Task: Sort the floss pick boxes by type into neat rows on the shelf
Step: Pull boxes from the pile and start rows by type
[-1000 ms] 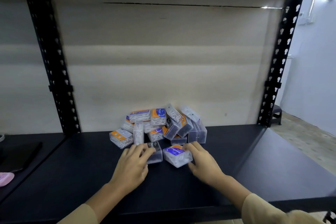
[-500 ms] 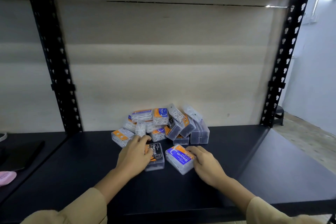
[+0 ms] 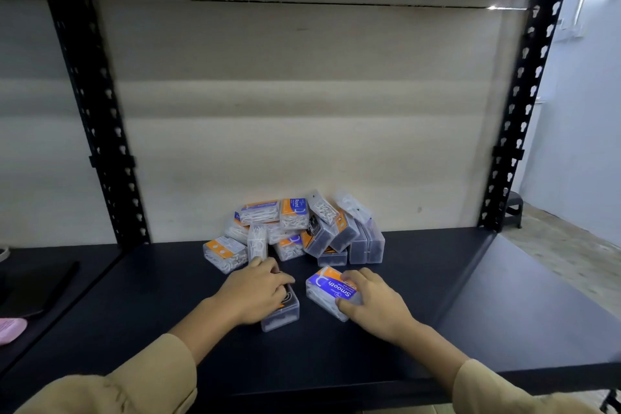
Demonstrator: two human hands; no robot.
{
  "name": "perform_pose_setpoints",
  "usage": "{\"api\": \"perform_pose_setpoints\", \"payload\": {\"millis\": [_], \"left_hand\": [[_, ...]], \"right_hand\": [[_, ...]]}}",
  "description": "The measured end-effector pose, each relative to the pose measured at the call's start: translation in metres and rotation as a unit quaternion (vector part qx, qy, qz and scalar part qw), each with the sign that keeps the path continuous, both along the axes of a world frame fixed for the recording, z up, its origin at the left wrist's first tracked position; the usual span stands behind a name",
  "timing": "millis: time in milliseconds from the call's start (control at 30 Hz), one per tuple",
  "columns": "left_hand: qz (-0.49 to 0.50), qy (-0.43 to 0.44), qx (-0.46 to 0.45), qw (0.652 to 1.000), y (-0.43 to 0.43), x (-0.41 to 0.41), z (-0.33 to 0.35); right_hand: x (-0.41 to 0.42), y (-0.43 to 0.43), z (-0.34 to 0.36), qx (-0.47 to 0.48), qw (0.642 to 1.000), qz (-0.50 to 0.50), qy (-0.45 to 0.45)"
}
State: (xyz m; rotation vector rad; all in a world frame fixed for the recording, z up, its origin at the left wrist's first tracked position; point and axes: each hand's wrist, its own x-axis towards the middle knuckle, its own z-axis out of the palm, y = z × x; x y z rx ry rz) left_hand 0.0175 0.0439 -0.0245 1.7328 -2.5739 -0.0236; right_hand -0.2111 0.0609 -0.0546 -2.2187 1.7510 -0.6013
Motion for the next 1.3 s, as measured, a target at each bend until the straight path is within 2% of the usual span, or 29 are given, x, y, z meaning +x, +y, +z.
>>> {"api": "perform_pose_setpoints", "payload": {"millis": [367, 500, 600, 733, 833, 1000, 1133, 1300], "left_hand": [[0.041, -0.028, 0.138, 0.989, 0.015, 0.035, 0.026], [-0.007, 0.007, 0.212, 0.977, 0.022, 0.037, 0.034], [-0.027, -0.015, 0.259, 0.965, 0.027, 0.035, 0.038], [-0.034, -0.031, 0.231, 0.972, 0.027, 0.034, 0.032], [-0.031, -0.023, 0.217, 0.975, 0.023, 0.038, 0.032], [-0.01, 0.018, 0.191, 0.981, 0.023, 0.044, 0.034], [0.002, 0.071, 0.21, 0.975, 0.028, 0.048, 0.031], [0.001, 0.098, 0.187, 0.978, 0.028, 0.053, 0.025]], "right_hand": [[-0.006, 0.006, 0.014, 0.03, 0.999, 0.005, -0.024], [-0.009, -0.001, 0.028, -0.041, 0.991, 0.068, 0.104], [-0.012, -0.01, 0.034, -0.051, 0.957, 0.172, 0.23], [-0.005, -0.014, 0.04, -0.052, 0.896, 0.23, 0.376], [0.007, -0.012, 0.046, -0.032, 0.871, 0.24, 0.428], [0.02, -0.014, 0.059, -0.048, 0.869, 0.241, 0.43], [0.023, -0.019, 0.064, -0.06, 0.87, 0.244, 0.425], [0.015, -0.027, 0.066, -0.034, 0.874, 0.229, 0.428]]}}
